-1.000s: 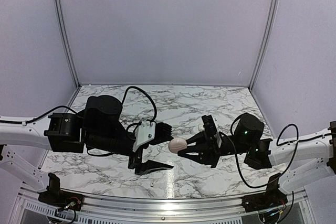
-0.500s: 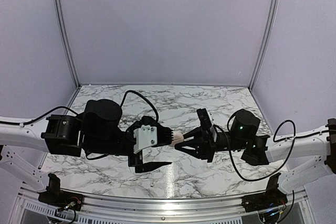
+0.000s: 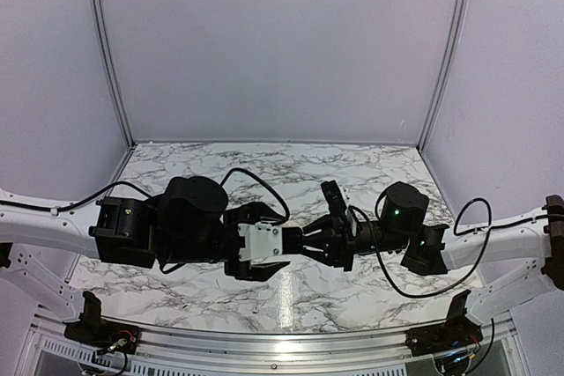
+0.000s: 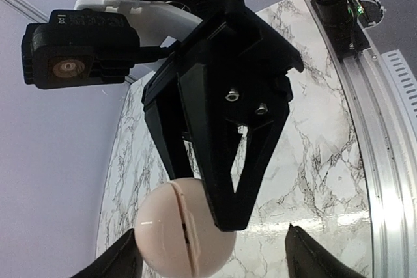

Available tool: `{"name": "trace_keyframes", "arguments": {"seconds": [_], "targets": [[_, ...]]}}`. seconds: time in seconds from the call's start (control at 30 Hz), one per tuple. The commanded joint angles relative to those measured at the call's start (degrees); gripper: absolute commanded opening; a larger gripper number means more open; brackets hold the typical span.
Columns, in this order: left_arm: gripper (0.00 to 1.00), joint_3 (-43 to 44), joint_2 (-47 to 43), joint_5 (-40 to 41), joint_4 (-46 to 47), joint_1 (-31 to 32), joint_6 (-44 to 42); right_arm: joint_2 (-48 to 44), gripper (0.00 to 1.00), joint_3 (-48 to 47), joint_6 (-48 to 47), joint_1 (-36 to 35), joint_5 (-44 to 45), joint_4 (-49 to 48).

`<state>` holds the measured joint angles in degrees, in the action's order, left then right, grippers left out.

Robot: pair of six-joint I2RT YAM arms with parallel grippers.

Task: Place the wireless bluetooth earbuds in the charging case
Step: Place the charging case with the earbuds at the center of the board.

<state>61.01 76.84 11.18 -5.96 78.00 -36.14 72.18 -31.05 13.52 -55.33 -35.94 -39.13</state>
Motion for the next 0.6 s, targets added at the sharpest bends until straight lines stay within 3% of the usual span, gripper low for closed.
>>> {"name": "trace_keyframes", "arguments": {"seconds": [0.0, 0.13, 0.43, 0.5, 0.57], "targets": [[0.69, 2.09, 1.23, 1.61, 0.77, 0.43, -2.7, 0.61, 0.0, -1.74, 1.89, 0.36, -0.85, -1.41], [0.53, 1.88, 1.29, 2.48, 0.79, 1.04, -4.21, 0.83, 0.0, -1.39, 3.33, 0.31, -0.35, -1.98], [0.39, 0.78, 4.32, 9.84, 0.59, 4.1, -10.89, 2.45, 0.0, -2.37, 8.7, 0.93, -0.04, -4.1], [0.38, 0.77, 5.03, 11.61, 0.6, 4.24, -11.52, 2.6, 0.0, -2.5, 9.57, 1.33, -0.14, -4.52], [0.45, 0.69, 5.14, 12.72, 1.24, 3.93, -10.24, 2.74, 0.0, -2.8, 9.42, 1.79, 0.19, -4.01]]}}
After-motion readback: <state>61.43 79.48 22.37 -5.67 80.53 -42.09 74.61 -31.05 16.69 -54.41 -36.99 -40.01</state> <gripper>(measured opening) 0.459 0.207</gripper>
